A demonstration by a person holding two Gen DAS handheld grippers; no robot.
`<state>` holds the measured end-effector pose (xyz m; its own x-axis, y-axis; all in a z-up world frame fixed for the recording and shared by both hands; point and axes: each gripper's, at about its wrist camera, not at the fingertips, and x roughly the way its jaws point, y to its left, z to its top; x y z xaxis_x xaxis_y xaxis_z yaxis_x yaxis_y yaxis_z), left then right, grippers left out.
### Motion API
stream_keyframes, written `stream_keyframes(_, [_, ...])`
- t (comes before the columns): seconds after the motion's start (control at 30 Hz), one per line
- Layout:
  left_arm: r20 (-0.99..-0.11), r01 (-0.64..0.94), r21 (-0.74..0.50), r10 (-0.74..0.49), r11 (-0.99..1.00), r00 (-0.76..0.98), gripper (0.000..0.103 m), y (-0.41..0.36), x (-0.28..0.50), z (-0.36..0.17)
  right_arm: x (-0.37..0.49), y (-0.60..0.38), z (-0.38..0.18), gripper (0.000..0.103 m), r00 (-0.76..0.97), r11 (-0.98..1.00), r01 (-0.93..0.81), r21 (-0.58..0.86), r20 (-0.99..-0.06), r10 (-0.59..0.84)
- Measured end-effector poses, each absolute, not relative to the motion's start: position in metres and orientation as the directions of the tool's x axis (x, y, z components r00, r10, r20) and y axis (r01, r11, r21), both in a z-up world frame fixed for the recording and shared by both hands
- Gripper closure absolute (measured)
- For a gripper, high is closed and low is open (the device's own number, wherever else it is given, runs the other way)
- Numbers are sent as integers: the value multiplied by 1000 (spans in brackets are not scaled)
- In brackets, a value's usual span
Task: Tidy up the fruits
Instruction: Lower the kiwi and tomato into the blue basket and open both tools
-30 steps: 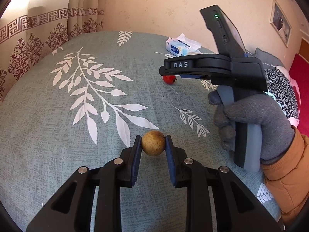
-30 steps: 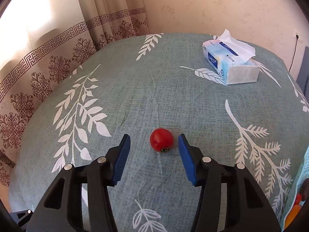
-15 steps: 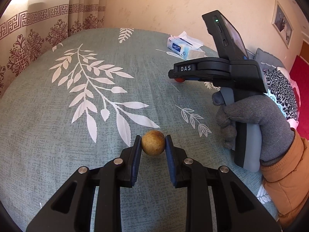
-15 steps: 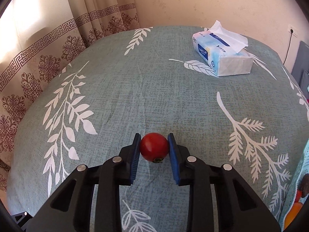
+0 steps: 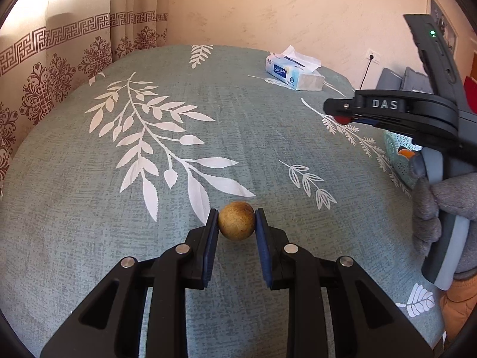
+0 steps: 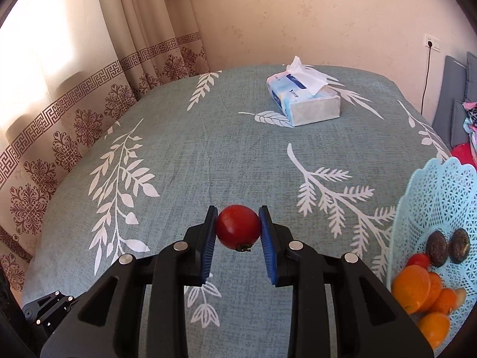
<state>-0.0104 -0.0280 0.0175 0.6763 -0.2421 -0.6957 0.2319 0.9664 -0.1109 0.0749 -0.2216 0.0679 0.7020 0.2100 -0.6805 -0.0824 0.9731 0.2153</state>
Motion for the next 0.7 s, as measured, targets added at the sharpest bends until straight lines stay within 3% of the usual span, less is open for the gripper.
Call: stream_keyframes(0.7, [-647, 271, 22, -193, 962, 738, 78, -77, -20, 45, -16, -345, 87, 74, 795, 958, 154, 244, -606, 26])
